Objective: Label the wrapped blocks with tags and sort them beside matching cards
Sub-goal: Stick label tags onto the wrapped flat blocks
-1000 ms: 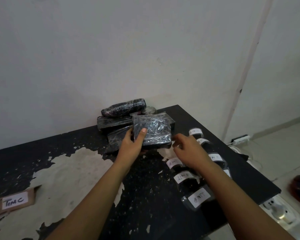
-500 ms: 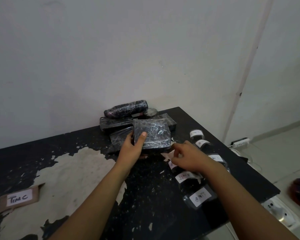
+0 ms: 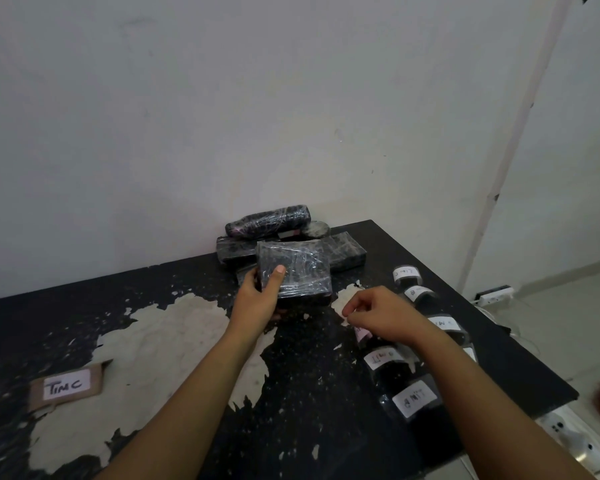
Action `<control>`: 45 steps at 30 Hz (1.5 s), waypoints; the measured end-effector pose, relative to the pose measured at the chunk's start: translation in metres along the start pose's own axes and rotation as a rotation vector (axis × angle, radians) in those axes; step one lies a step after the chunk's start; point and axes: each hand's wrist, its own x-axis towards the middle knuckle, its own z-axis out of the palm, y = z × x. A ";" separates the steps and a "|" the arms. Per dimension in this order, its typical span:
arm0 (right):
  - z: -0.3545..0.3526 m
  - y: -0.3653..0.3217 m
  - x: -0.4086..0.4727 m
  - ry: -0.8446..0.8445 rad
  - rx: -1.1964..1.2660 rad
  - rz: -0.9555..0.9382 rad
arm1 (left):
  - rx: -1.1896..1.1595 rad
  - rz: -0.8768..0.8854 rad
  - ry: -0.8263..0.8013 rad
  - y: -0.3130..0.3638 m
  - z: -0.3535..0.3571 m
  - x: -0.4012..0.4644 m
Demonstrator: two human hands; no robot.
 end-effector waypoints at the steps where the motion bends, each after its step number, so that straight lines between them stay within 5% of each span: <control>1: 0.001 -0.001 -0.001 0.007 0.020 0.019 | -0.003 0.001 0.003 -0.001 -0.002 0.000; 13: 0.000 -0.010 -0.001 0.191 0.156 0.198 | 0.038 0.012 -0.008 -0.006 -0.014 -0.009; 24: -0.007 -0.019 -0.010 -0.013 -0.115 0.358 | 0.013 0.028 -0.003 -0.008 -0.025 -0.013; 34: 0.030 -0.013 -0.016 0.352 0.200 0.242 | -0.036 0.024 0.009 -0.010 -0.027 -0.022; 45: 0.044 -0.063 -0.020 0.683 0.513 -0.107 | -0.102 -0.012 0.069 -0.012 -0.024 -0.038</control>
